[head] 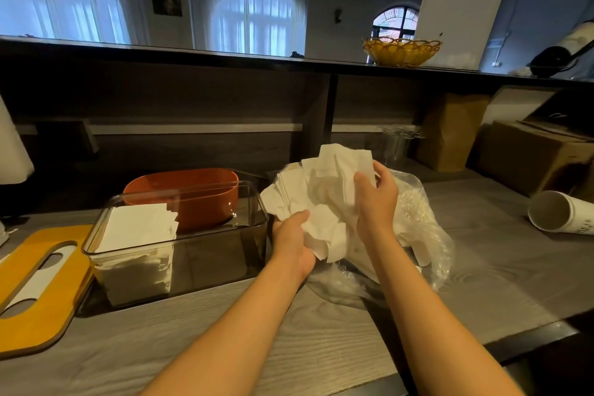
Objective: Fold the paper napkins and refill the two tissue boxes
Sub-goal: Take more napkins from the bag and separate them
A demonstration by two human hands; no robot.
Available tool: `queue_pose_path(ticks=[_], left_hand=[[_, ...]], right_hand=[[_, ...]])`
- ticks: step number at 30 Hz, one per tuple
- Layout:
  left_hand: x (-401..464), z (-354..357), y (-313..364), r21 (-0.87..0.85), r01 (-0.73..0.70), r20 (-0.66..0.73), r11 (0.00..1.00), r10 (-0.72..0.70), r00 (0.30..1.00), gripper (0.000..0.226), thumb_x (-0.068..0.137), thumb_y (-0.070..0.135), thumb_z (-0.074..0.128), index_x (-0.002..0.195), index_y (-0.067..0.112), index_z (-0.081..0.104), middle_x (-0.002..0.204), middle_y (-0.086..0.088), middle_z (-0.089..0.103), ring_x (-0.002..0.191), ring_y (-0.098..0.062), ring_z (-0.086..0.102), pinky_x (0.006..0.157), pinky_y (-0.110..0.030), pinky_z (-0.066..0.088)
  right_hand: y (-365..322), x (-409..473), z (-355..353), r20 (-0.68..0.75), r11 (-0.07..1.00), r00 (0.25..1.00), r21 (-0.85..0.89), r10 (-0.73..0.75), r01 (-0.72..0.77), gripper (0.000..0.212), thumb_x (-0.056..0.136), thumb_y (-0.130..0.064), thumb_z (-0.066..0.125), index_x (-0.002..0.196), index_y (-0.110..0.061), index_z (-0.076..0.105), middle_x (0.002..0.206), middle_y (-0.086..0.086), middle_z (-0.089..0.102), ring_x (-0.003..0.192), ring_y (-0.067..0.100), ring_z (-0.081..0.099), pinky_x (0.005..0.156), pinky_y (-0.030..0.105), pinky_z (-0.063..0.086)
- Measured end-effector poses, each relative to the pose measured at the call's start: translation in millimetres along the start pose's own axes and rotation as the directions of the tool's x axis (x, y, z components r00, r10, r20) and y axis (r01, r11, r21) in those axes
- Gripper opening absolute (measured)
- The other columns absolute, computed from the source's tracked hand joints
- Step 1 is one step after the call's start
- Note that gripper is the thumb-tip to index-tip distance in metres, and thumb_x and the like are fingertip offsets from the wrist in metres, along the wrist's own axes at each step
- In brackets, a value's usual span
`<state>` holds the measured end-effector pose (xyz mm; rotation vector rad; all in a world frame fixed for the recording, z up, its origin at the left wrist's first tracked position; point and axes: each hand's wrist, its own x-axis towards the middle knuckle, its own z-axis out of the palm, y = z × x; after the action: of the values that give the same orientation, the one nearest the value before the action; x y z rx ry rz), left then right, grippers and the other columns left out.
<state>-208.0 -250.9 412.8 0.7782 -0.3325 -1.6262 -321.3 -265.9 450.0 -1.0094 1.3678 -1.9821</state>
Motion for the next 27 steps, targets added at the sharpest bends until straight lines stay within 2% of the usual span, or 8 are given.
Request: queue_pose_path(ticks=[6, 9, 12, 14, 18, 20, 23, 27], left_hand=[[5.0, -1.3, -0.3, -0.015, 0.012, -0.019, 1.000, -0.012, 1.000, 0.042, 0.098, 0.002, 0.057, 0.138, 0.013, 0.056, 0.125, -0.019, 0.067, 0.098, -0.034, 0.068, 0.066, -0.041, 0.057], [1.8, 0.2, 1.7, 0.014, 0.040, -0.051, 0.999, -0.039, 0.998, 0.041, 0.098, 0.023, 0.064, 0.137, 0.019, 0.056, 0.123, -0.015, 0.068, 0.103, -0.034, 0.068, 0.070, -0.043, 0.058], [-0.5, -2.2, 3.9, 0.077, 0.109, 0.030, 0.991, -0.112, 0.993, 0.071, 0.079, 0.065, 0.069, 0.136, 0.025, 0.056, 0.122, -0.012, 0.070, 0.109, -0.035, 0.068, 0.084, -0.048, 0.058], [-5.6, -1.5, 6.4, 0.047, 0.064, 0.120, 0.997, -0.069, 0.990, 0.065, 0.088, 0.073, 0.049, 0.132, 0.027, 0.060, 0.121, -0.012, 0.071, 0.112, -0.035, 0.066, 0.088, -0.045, 0.056], [-8.5, -3.0, 8.2, -0.098, 0.060, 0.206, 0.993, -0.039, 0.978, 0.059, 0.093, 0.071, 0.041, 0.127, 0.029, 0.064, 0.123, -0.010, 0.072, 0.117, -0.035, 0.063, 0.096, -0.049, 0.052], [-9.9, -2.6, 7.4, -0.042, 0.084, 0.223, 0.996, -0.072, 0.972, 0.050, 0.094, 0.059, 0.051, 0.127, 0.024, 0.064, 0.120, -0.012, 0.072, 0.116, -0.036, 0.065, 0.101, -0.054, 0.049], [-3.1, -4.0, 0.6, 0.029, 0.061, 0.156, 0.998, -0.065, 0.986, 0.047, 0.090, 0.030, 0.071, 0.134, 0.021, 0.060, 0.119, -0.012, 0.072, 0.111, -0.036, 0.068, 0.098, -0.061, 0.051], [1.8, -2.9, -1.3, 0.066, 0.014, 0.043, 0.998, -0.017, 0.999, 0.047, 0.092, 0.007, 0.068, 0.135, 0.020, 0.054, 0.121, -0.013, 0.069, 0.107, -0.037, 0.067, 0.094, -0.060, 0.053]], right_hand=[[-25.2, -1.0, -13.2, 0.043, 0.952, 0.999, 0.305, 0.031, -0.042, 0.033, 0.094, -0.008, 0.061, 0.125, -0.021, 0.059, 0.115, 0.007, 0.069, 0.103, 0.029, 0.069, 0.085, 0.046, 0.060], [-34.4, -2.2, -18.8, 0.190, 0.913, 0.978, 0.380, 0.083, -0.151, 0.038, 0.095, -0.011, 0.063, 0.131, -0.020, 0.059, 0.116, 0.006, 0.071, 0.098, 0.026, 0.072, 0.083, 0.045, 0.061], [-37.8, -7.5, -16.3, 0.347, 0.933, 0.929, 0.277, 0.126, -0.230, 0.034, 0.096, -0.010, 0.061, 0.129, -0.019, 0.061, 0.113, 0.008, 0.072, 0.093, 0.024, 0.072, 0.079, 0.041, 0.062], [-31.9, -12.8, -8.4, 0.349, 0.982, 0.926, 0.063, 0.145, -0.178, 0.031, 0.097, -0.009, 0.057, 0.125, -0.022, 0.062, 0.108, 0.001, 0.072, 0.090, 0.019, 0.072, 0.068, 0.031, 0.060], [-7.1, -19.9, 5.5, 0.233, 0.963, 0.972, -0.260, -0.006, 0.068, 0.031, 0.098, -0.013, 0.057, 0.126, -0.026, 0.058, 0.108, -0.019, 0.058, 0.101, 0.006, 0.059, 0.074, 0.016, 0.050], [1.4, -20.1, 7.9, 0.225, 0.940, 0.971, -0.310, -0.077, 0.146, 0.028, 0.100, -0.016, 0.056, 0.127, -0.023, 0.058, 0.111, -0.018, 0.056, 0.100, 0.002, 0.055, 0.082, 0.015, 0.047], [5.5, -18.9, 8.6, 0.251, 0.893, 0.951, -0.365, -0.178, 0.264, 0.021, 0.101, -0.017, 0.052, 0.114, -0.022, 0.068, 0.098, -0.018, 0.062, 0.090, 0.003, 0.060, 0.076, 0.011, 0.046], [9.6, -9.5, 3.3, 0.174, 0.848, 0.958, -0.448, -0.228, 0.283, 0.023, 0.099, -0.018, 0.056, 0.111, -0.014, 0.074, 0.106, -0.005, 0.065, 0.096, 0.007, 0.055, 0.082, 0.015, 0.042]])
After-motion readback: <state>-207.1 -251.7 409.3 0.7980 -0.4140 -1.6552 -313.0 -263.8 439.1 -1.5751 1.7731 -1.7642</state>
